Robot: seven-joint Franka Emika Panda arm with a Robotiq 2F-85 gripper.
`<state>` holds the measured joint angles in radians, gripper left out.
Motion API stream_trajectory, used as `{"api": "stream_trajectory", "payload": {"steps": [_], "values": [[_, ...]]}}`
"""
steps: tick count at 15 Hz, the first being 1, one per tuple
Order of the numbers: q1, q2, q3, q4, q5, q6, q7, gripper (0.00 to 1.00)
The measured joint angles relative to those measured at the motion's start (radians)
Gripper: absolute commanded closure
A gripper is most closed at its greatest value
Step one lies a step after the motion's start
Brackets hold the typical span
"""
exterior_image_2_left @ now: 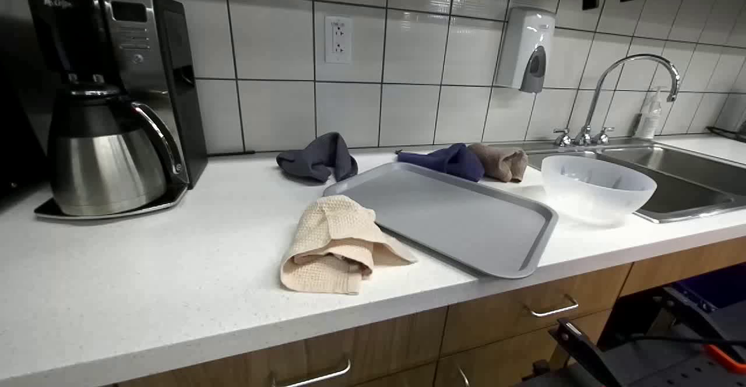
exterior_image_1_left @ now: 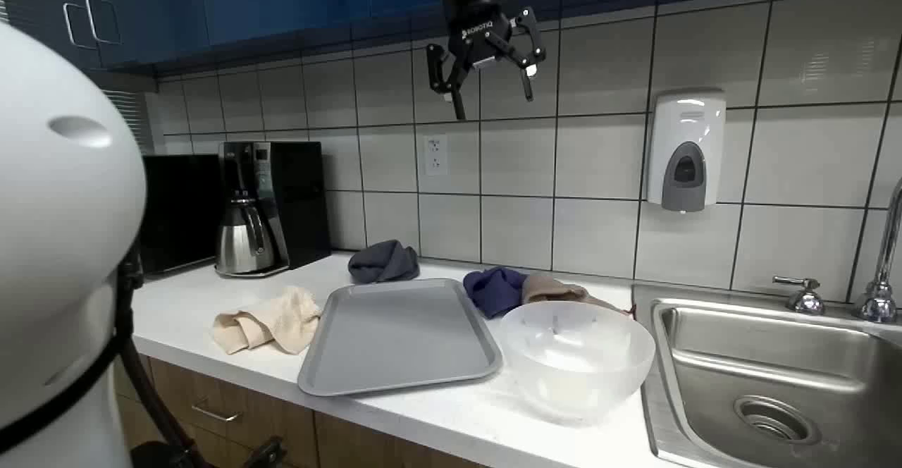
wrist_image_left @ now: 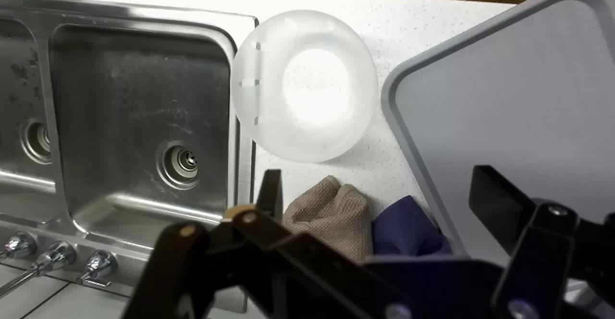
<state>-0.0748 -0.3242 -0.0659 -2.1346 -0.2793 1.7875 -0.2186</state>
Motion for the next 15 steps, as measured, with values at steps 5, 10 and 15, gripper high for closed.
{"api": "stream_trajectory", "payload": {"steps": [5, 10, 15], "values": [[0.0, 0.0, 0.0, 0.0, 0.0, 0.001, 0.0, 0.0], [0.003, 0.001, 0.0, -0.003, 0.0, 0.002, 0.0, 0.0], [0.027, 0.001, 0.003, -0.057, -0.025, 0.023, -0.002, 0.0]]}}
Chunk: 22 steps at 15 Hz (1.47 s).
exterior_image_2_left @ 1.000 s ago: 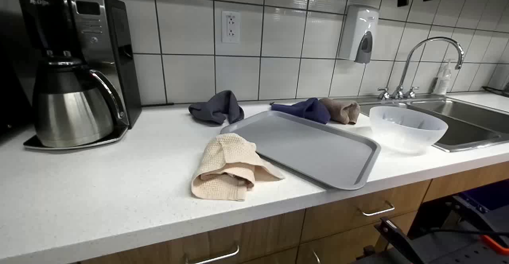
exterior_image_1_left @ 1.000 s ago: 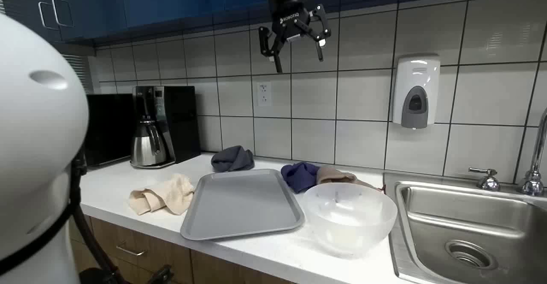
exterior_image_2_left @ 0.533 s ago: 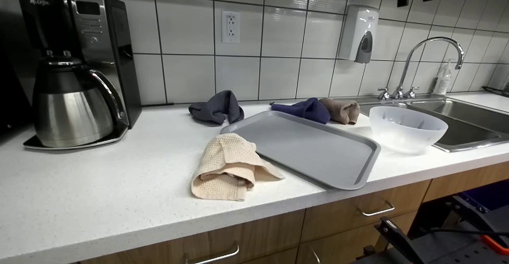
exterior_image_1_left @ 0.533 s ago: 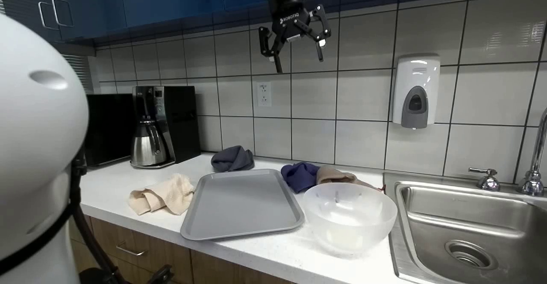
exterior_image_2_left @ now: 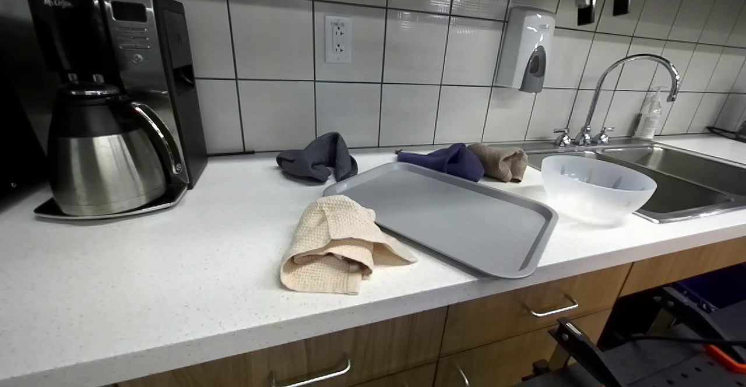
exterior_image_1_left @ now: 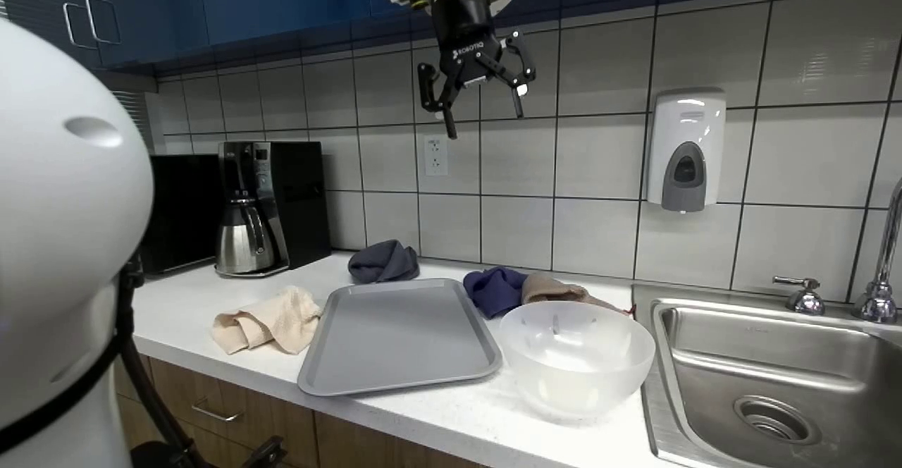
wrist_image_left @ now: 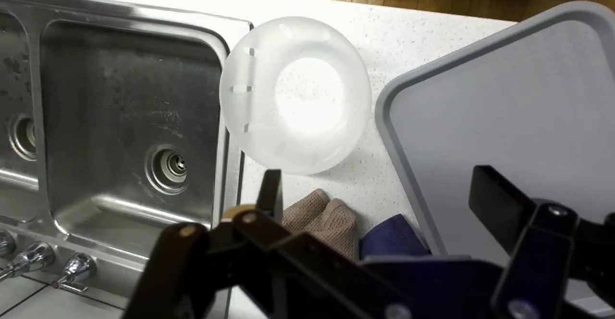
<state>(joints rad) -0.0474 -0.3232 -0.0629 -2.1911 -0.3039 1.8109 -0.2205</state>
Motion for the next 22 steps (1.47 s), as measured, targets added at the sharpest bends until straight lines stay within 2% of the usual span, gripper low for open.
{"api": "stream_trajectory", "payload": {"steps": [10, 22], "values": [[0.011, 0.016, -0.004, -0.156, -0.063, 0.091, 0.0, 0.0], [-0.024, 0.114, -0.037, -0.233, -0.094, 0.283, 0.034, 0.0]]}}
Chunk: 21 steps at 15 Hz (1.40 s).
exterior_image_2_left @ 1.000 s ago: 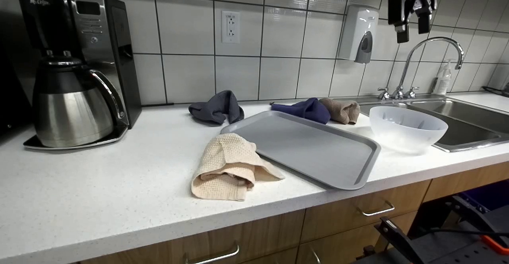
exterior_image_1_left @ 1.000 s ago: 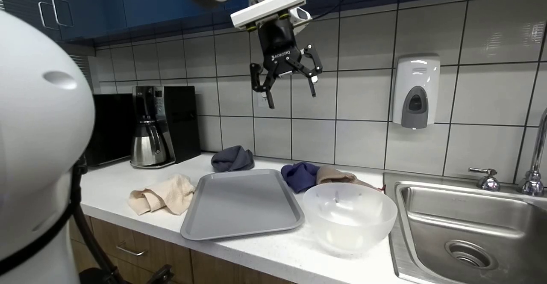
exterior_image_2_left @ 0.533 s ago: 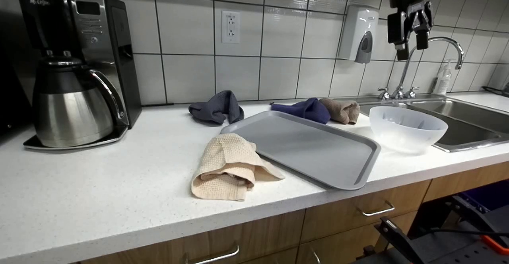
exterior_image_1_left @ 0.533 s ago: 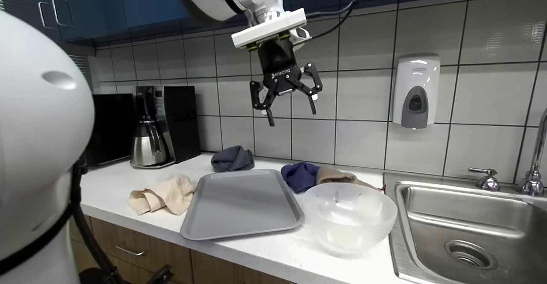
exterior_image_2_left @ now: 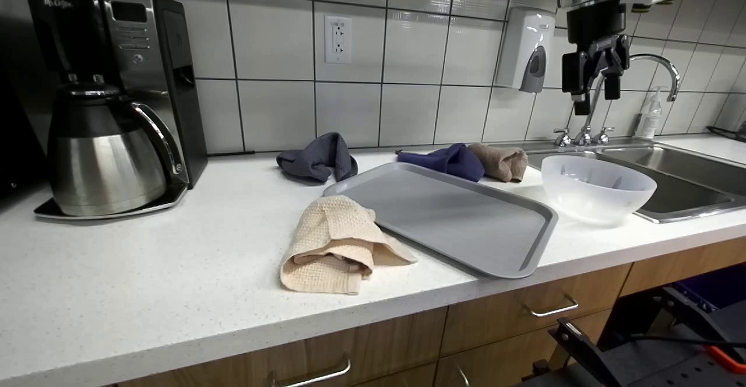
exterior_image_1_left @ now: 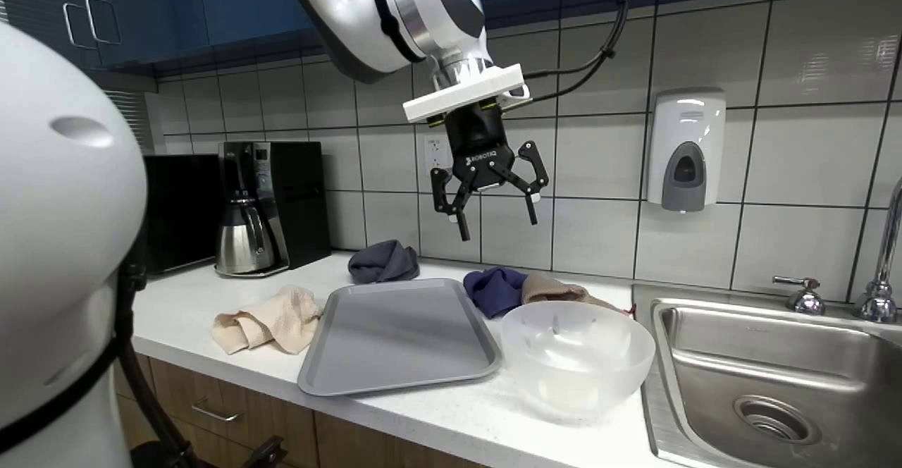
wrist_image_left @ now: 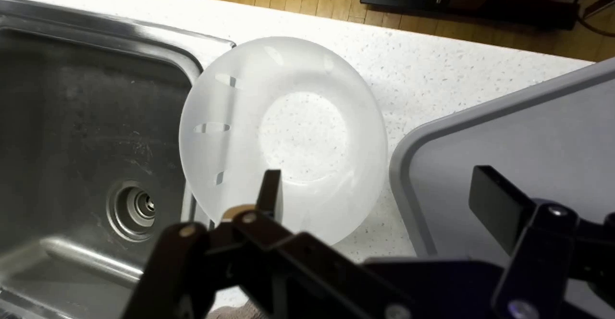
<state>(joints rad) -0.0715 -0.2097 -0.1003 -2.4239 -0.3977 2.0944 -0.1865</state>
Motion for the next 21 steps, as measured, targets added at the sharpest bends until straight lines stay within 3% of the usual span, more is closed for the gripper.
{"api": "stream_trajectory", "payload": {"steps": [9, 21], "values": [[-0.044, 0.123, -0.048, 0.038, 0.0, 0.161, 0.002, 0.0], [-0.064, 0.403, -0.073, 0.294, 0.04, 0.212, -0.002, 0.0]]}}
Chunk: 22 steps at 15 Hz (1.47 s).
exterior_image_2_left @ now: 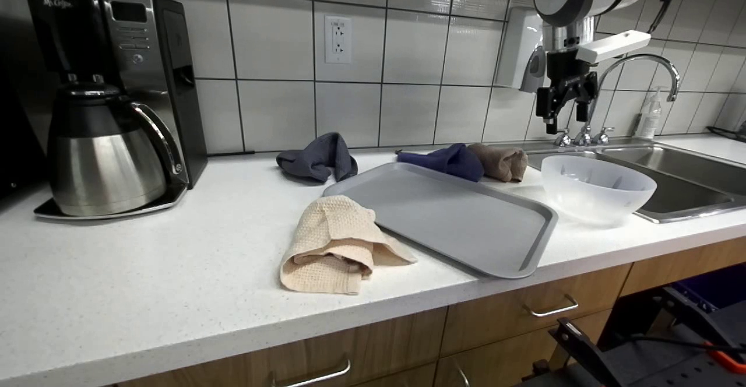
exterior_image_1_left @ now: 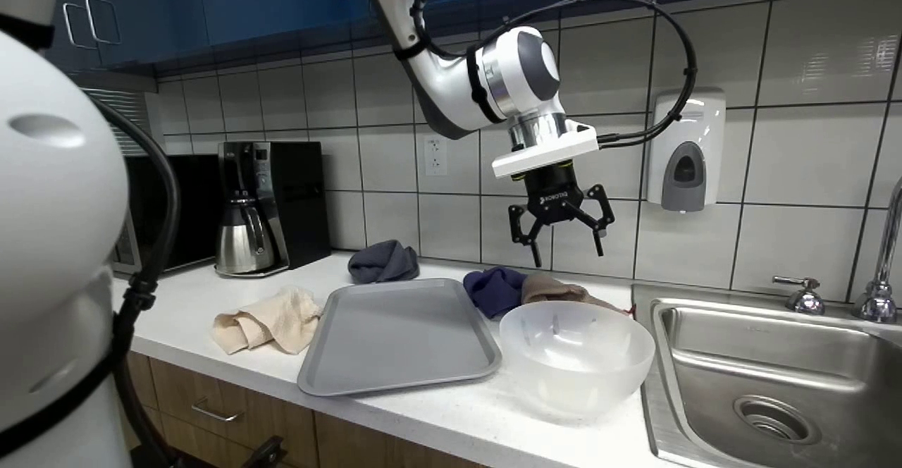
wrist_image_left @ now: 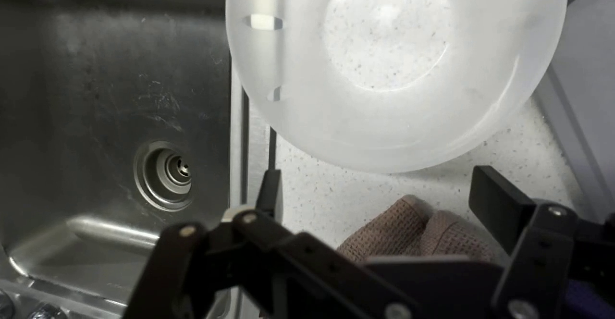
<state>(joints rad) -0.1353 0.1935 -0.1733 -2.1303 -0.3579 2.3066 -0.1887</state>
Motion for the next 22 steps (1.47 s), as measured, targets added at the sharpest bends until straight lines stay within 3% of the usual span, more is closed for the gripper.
{"api": "stream_trajectory", "payload": {"steps": [4, 15, 22], "values": [[0.0, 0.057, 0.0, 0.057, 0.044, -0.007, -0.026, 0.0], [0.0, 0.062, 0.001, 0.063, 0.045, -0.011, -0.027, 0.0], [0.002, 0.136, 0.008, 0.079, 0.045, -0.04, -0.027, 0.0]]}}
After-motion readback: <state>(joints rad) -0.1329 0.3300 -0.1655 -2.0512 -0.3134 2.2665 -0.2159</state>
